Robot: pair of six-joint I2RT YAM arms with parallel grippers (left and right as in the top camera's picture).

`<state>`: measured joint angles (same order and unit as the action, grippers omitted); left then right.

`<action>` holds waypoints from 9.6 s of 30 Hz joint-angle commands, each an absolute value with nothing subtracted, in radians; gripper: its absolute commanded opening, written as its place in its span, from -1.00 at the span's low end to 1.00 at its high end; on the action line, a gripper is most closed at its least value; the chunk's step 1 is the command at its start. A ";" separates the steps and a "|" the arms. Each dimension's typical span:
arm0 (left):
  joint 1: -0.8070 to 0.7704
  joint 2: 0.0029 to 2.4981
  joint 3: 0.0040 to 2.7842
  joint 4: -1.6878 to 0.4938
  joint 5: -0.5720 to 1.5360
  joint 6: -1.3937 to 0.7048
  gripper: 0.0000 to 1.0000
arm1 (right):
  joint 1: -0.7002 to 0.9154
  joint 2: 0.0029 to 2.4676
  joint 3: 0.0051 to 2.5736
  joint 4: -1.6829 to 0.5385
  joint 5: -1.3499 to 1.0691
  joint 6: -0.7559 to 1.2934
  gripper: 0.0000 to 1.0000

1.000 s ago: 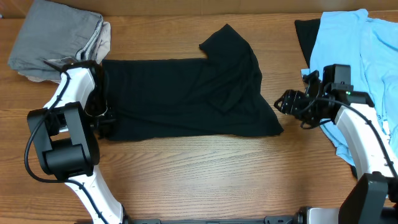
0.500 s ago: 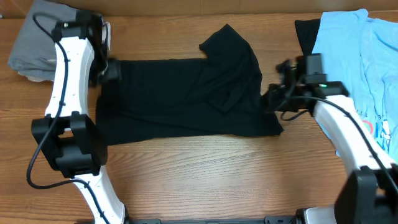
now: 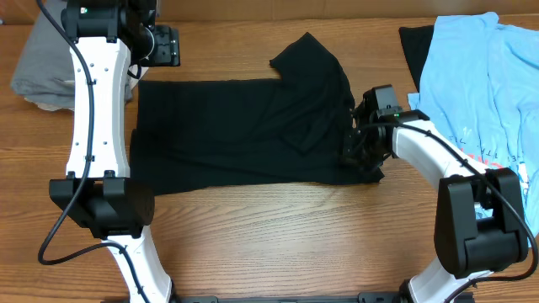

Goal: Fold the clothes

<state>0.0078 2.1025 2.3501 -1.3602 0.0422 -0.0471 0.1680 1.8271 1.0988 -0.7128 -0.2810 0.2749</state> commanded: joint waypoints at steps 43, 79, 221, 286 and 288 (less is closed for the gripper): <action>-0.002 2.111 2.373 -1.547 0.047 0.051 0.42 | 0.084 1.423 0.978 -1.153 -0.109 0.414 -0.56; 0.020 2.473 2.506 -1.141 0.104 0.067 0.83 | 0.156 2.090 2.031 -0.849 -0.052 0.049 0.55; 0.036 2.128 2.262 -1.589 -0.086 0.001 -0.92 | 0.090 2.131 1.761 -1.452 -0.227 0.081 -0.92; 0.037 1.653 2.062 -1.408 0.028 -0.090 0.87 | 0.094 1.398 1.703 -1.565 -0.334 0.091 0.70; 0.034 1.620 2.062 -1.420 0.027 -0.091 0.85 | 0.094 1.338 1.701 -1.530 -0.317 0.146 0.71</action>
